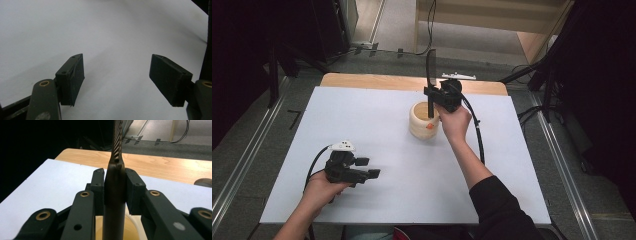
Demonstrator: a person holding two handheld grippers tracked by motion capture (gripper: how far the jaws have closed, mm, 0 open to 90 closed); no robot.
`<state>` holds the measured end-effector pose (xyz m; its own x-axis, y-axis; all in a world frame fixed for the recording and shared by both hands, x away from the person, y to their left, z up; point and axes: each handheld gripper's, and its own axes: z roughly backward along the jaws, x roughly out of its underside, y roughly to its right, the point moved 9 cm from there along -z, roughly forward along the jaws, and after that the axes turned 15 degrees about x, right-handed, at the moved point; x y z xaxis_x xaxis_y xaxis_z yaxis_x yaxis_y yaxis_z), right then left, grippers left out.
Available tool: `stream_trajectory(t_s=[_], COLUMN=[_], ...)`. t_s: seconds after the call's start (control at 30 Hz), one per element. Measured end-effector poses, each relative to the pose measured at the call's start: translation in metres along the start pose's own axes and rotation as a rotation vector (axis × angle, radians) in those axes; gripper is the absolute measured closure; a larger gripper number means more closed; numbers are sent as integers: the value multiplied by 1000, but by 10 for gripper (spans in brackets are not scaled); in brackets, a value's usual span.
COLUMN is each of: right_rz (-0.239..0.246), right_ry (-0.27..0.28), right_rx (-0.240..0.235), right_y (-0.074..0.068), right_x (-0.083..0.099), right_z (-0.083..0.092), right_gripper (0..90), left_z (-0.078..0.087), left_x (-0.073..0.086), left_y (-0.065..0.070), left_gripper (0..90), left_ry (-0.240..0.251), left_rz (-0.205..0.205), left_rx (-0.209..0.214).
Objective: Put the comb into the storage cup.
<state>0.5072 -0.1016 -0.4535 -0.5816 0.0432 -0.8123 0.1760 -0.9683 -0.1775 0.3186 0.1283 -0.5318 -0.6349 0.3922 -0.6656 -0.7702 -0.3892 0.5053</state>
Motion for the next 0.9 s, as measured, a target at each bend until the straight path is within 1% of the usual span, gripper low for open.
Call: stream_trajectory(t_s=[0.17, 0.3, 0.63, 0.8, 0.9], right_rz=[0, 9, 18, 15, 24], right_ry=[-4, -9, -8, -10, -7], right_rx=[0, 5, 0, -1, -3], right_y=[0, 0, -2, 0, -1], right_x=[5, 9, 16, 18, 18], right_z=[-1, -2, -2, -2, -1], right_gripper=[700, 700, 700, 700, 700], left_z=[0, 0, 0, 0, -1], left_x=[0, 0, 0, 0, 0], left_y=[0, 0, 0, 0, 0], left_gripper=[287, 287, 287, 287, 287], left_ry=[-3, -3, -2, -8, -7], left_rz=[-1, -1, -1, -2, -2], left_rx=[0, 0, 0, -2, -2])
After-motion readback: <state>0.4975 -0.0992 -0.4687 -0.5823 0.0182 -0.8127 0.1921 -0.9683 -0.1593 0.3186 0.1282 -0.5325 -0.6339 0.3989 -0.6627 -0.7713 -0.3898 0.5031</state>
